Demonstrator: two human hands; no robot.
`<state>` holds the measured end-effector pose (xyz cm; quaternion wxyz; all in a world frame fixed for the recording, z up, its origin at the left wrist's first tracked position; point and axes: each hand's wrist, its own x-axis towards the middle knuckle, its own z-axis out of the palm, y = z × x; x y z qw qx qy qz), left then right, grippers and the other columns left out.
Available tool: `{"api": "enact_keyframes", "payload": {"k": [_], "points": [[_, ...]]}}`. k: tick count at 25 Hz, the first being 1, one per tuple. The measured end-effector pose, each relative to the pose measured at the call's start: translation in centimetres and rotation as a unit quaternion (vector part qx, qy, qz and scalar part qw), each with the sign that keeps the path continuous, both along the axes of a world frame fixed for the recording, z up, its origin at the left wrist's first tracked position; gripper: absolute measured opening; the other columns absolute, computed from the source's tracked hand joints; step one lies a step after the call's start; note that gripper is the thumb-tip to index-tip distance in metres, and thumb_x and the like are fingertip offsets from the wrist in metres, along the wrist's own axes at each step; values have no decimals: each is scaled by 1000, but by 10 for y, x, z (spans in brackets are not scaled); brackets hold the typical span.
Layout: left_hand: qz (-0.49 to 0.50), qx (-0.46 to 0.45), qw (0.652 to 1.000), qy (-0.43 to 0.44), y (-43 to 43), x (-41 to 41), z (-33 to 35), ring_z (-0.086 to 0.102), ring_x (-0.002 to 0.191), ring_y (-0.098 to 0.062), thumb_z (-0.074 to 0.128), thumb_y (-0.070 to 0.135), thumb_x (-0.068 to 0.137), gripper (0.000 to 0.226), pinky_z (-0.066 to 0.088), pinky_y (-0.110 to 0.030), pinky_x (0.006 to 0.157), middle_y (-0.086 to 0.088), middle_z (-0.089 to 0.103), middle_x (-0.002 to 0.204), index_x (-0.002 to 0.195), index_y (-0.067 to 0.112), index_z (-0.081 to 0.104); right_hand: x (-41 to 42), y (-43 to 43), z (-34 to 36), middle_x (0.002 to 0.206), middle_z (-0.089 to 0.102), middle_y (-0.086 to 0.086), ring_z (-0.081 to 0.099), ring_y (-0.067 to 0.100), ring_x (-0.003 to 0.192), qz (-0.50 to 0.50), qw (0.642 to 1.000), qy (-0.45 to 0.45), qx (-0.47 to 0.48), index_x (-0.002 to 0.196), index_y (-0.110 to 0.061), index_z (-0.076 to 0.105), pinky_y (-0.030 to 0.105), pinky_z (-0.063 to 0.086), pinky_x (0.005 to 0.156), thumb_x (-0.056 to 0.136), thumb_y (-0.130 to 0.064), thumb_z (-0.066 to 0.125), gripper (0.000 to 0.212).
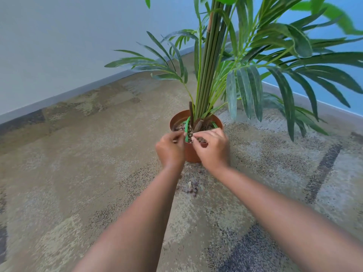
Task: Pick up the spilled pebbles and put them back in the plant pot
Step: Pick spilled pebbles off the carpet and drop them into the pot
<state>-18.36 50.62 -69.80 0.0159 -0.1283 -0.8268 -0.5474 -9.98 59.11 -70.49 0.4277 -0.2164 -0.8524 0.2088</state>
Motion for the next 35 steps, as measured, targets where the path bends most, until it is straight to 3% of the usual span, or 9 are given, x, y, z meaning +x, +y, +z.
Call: {"api": "enact_keyframes", "payload": {"k": [5,12,18,21,23,26,29,32,35], "points": [[-30,-60,997,-28,24,-23,12,69,76,-15,75,16,84,11,58,-30,77,-5,78,90,93,11,79,-9,24,-11,95,76,2,57,22,102,-144,971,-156,-111,103,-26,77,39,35,89,88,-33,72,18],[-7,-65,997,-47,-9,-11,-23,61,63,-4,73,16,85,8,51,-21,63,-2,76,86,92,14,78,24,24,-26,92,77,5,58,20,92,-80,986,-72,-126,100,-15,77,37,50,75,89,-21,71,14],[-53,-208,972,-98,-74,21,-102,67,88,-17,69,12,88,26,56,-30,84,-7,73,111,113,11,70,53,2,-75,90,77,-4,68,5,66,31,923,-327,-200,92,-18,78,13,52,52,90,-18,72,7],[-89,-245,960,-98,-76,28,-115,64,88,-14,70,13,87,28,51,-24,83,-5,71,115,114,13,69,50,-9,-87,89,75,-5,65,2,68,58,896,-383,-216,87,-20,77,14,53,61,87,-20,75,2],[-115,-255,956,-85,-71,31,-118,61,81,-11,71,12,86,24,47,-17,73,-4,73,109,110,13,71,46,-15,-93,87,75,-4,65,3,70,71,888,-395,-222,83,-20,76,19,56,67,85,-19,77,2],[-131,-278,950,-63,-65,32,-122,58,72,-8,72,8,85,23,41,-12,63,-4,75,103,107,13,73,42,-27,-103,75,72,-7,66,4,65,60,881,-406,-236,78,-21,76,18,54,55,84,-22,78,7],[-109,-285,951,-55,-65,29,-128,61,74,-14,69,3,85,19,50,-24,70,-5,75,97,101,11,75,39,-35,-113,71,68,-9,62,1,62,27,894,-394,-212,76,-22,73,14,45,48,83,-26,79,10],[-79,-258,960,-71,-65,29,-132,60,77,-15,67,0,85,18,46,-24,71,-6,75,96,98,10,75,41,-39,-118,77,68,-5,66,7,69,31,899,-379,-219,77,-20,71,22,59,63,85,-16,77,11],[-78,-189,975,-88,-57,31,-113,64,79,-12,69,8,87,16,49,-22,73,-3,75,97,101,12,74,42,-30,-99,79,71,-1,67,8,67,61,914,-337,-219,79,-16,73,23,61,60,86,-8,73,11]]}}
